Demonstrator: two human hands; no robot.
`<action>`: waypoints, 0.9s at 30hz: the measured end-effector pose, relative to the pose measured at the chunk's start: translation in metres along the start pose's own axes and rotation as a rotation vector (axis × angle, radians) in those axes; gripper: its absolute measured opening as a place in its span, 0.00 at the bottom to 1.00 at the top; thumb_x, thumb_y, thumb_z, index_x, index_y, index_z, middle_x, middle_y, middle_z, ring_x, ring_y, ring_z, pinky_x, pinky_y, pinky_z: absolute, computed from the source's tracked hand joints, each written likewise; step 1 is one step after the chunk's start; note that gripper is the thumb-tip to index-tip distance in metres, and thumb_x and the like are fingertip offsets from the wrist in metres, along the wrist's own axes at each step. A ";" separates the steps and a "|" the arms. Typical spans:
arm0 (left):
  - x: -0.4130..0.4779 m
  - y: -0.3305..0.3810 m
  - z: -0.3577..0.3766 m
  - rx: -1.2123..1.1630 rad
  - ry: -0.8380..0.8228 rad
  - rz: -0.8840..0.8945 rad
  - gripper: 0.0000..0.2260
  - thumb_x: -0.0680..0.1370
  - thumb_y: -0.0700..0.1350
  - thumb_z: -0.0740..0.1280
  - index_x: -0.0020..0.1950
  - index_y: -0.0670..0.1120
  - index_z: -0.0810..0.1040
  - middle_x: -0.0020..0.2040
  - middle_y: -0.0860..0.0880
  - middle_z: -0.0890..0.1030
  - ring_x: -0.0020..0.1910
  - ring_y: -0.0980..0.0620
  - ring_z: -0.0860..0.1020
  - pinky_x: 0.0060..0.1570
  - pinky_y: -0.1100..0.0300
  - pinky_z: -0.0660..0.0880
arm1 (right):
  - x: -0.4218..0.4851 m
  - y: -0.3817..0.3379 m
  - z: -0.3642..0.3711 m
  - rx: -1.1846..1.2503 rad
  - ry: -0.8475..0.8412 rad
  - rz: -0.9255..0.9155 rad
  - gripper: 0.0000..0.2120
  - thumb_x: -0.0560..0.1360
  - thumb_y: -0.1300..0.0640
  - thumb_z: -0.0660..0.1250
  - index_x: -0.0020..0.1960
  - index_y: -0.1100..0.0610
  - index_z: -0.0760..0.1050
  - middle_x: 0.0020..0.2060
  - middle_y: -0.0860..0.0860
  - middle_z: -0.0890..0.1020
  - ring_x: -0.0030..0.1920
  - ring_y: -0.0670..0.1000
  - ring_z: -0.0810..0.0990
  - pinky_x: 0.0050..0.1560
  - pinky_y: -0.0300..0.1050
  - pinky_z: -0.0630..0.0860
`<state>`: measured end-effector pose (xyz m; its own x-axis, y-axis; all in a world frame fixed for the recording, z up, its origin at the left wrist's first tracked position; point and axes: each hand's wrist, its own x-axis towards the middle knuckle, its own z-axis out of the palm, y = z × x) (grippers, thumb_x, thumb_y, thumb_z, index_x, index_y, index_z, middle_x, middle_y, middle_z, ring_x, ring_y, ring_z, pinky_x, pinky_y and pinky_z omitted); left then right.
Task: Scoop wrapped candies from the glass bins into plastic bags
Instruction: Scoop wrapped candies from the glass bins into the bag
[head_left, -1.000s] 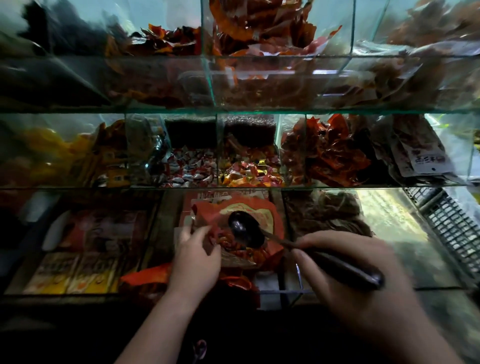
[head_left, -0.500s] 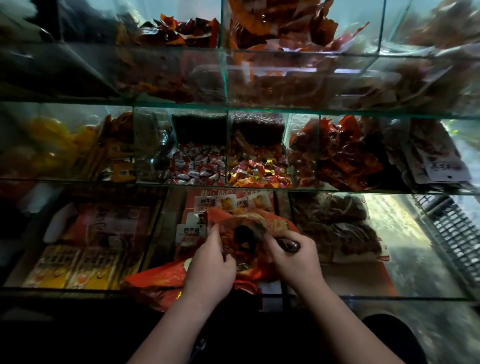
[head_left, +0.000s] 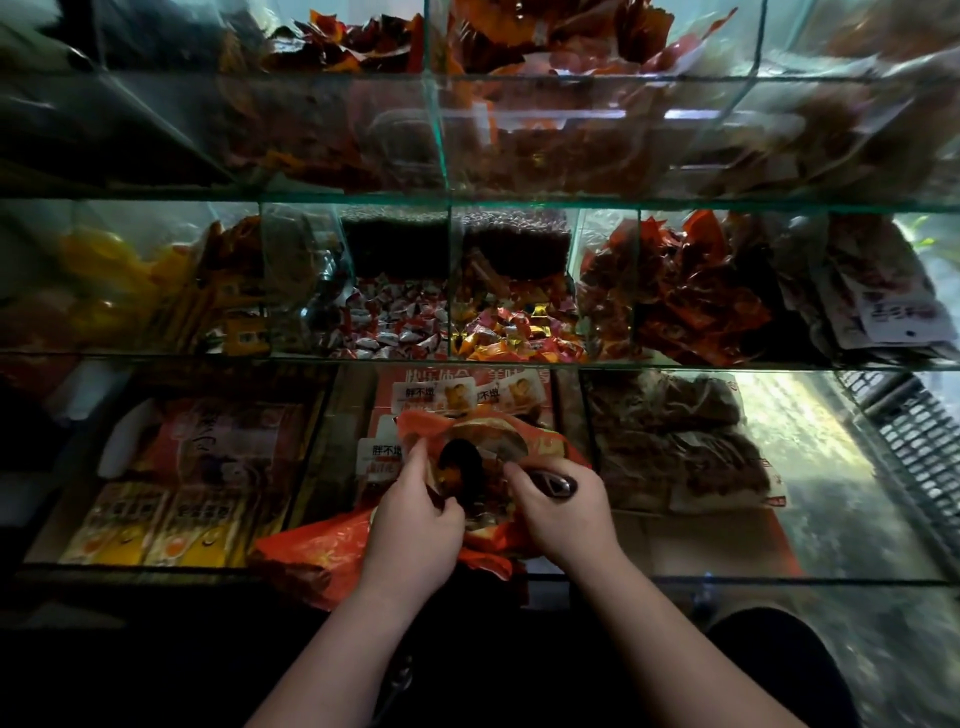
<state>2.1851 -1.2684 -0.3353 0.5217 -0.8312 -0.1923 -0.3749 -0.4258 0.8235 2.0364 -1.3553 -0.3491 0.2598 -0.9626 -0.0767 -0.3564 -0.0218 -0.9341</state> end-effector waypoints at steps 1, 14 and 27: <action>-0.001 0.000 0.000 -0.007 -0.001 -0.012 0.34 0.79 0.42 0.67 0.81 0.56 0.57 0.68 0.51 0.78 0.55 0.58 0.81 0.51 0.62 0.81 | -0.001 -0.001 0.000 0.038 0.010 -0.002 0.11 0.74 0.52 0.76 0.34 0.42 0.84 0.36 0.37 0.86 0.38 0.36 0.84 0.37 0.26 0.75; 0.001 -0.004 -0.001 -0.058 0.009 0.003 0.35 0.79 0.41 0.67 0.82 0.55 0.56 0.40 0.54 0.80 0.27 0.60 0.78 0.24 0.69 0.71 | -0.011 0.004 0.017 -0.370 -0.048 -0.226 0.06 0.77 0.51 0.73 0.48 0.52 0.86 0.42 0.46 0.87 0.43 0.45 0.84 0.49 0.40 0.79; 0.005 -0.005 -0.001 -0.087 -0.021 -0.002 0.35 0.79 0.43 0.68 0.80 0.60 0.54 0.43 0.72 0.79 0.36 0.71 0.77 0.34 0.71 0.75 | -0.014 -0.010 -0.019 0.282 0.207 0.189 0.07 0.72 0.40 0.74 0.42 0.42 0.87 0.36 0.46 0.88 0.41 0.46 0.88 0.49 0.51 0.85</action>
<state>2.1907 -1.2696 -0.3400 0.5057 -0.8382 -0.2039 -0.3060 -0.3953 0.8661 2.0192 -1.3465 -0.3322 0.0164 -0.9773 -0.2111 -0.1126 0.2080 -0.9716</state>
